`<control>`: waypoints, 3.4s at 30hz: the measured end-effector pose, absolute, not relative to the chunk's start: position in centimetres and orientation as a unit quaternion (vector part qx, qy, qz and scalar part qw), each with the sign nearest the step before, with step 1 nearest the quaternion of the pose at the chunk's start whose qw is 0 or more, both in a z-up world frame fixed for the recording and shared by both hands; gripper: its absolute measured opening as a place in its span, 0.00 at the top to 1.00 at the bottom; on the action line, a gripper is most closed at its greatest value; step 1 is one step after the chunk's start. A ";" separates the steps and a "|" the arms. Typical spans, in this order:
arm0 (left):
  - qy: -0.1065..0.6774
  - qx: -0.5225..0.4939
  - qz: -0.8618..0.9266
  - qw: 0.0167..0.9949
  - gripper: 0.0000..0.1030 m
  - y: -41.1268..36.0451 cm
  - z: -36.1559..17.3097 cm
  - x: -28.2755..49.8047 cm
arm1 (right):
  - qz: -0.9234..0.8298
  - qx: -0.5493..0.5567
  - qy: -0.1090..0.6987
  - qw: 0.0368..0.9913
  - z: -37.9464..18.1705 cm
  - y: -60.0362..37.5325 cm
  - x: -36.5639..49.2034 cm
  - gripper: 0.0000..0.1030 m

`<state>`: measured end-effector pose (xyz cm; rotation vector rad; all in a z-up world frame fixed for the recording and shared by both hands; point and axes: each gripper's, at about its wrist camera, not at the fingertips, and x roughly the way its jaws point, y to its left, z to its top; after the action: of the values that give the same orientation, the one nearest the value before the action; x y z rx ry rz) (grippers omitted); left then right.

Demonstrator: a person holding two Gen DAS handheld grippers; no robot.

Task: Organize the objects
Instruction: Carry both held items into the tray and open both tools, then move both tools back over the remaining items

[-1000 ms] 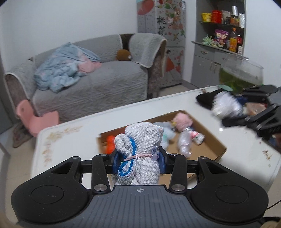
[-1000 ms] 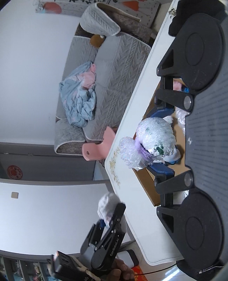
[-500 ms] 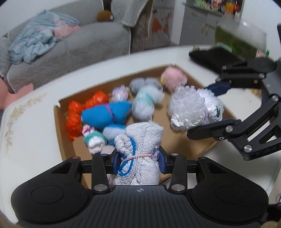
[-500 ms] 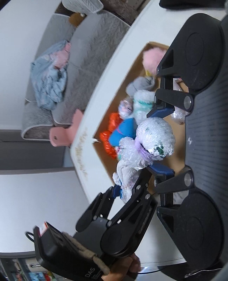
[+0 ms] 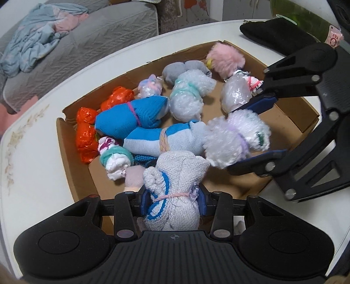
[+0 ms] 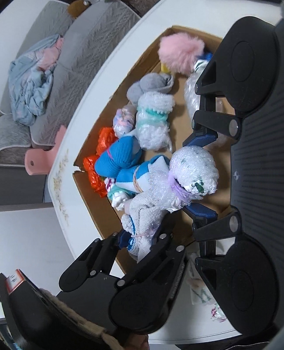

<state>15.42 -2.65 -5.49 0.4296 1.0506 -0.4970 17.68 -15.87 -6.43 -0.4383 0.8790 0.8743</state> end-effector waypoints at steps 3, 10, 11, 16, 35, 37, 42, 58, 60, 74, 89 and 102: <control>0.485 0.203 -0.221 0.821 0.53 -2.3 -6.1 15.8 | 0.407 -0.205 0.407 0.792 -6.8 -15.3 17.9 0.51; 0.495 0.147 -0.213 0.829 0.53 -0.4 -7.1 16.4 | 0.404 -0.213 0.409 0.790 -7.8 -14.8 17.3 0.51; 0.495 0.143 -0.212 0.831 0.53 -0.2 -7.1 16.3 | 0.403 -0.216 0.409 0.790 -7.9 -14.6 17.1 0.51; 0.492 0.131 -0.207 0.836 0.53 0.4 -7.1 15.5 | 0.405 -0.223 0.416 0.784 -8.2 -14.4 16.3 0.51; 0.491 0.136 -0.195 0.838 0.51 1.2 -6.5 12.6 | 0.431 -0.235 0.403 0.772 -7.3 -14.7 13.6 0.51; 0.491 0.136 -0.186 0.840 0.51 1.3 -6.4 12.9 | 0.430 -0.246 0.400 0.771 -7.2 -14.3 13.5 0.51; 0.487 0.146 -0.179 0.842 0.49 0.9 -6.4 13.0 | 0.425 -0.255 0.403 0.769 -7.4 -13.9 14.7 0.51; 0.457 0.158 -0.167 0.859 0.26 0.3 -3.7 11.2 | 0.419 -0.259 0.407 0.769 -6.5 -14.2 14.3 0.47; 0.452 0.161 -0.168 0.861 0.26 0.2 -3.3 10.8 | 0.419 -0.258 0.406 0.770 -6.3 -14.2 14.2 0.46; 0.423 0.131 -0.157 0.883 0.20 3.2 -1.3 7.0 | 0.417 -0.226 0.384 0.792 -4.3 -15.9 12.7 0.40; 0.402 0.088 -0.149 0.899 0.17 6.1 -3.6 -2.0 | 0.411 -0.142 0.331 0.838 -3.4 -20.6 2.2 0.20; 0.390 0.071 -0.098 0.913 0.15 8.9 -6.1 -7.4 | 0.399 -0.121 0.328 0.848 -7.8 -15.7 -2.7 0.14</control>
<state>-7.39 8.90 -6.07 0.1461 0.8039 -0.2014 -2.69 -15.75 -7.82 -0.2559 0.6917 0.8402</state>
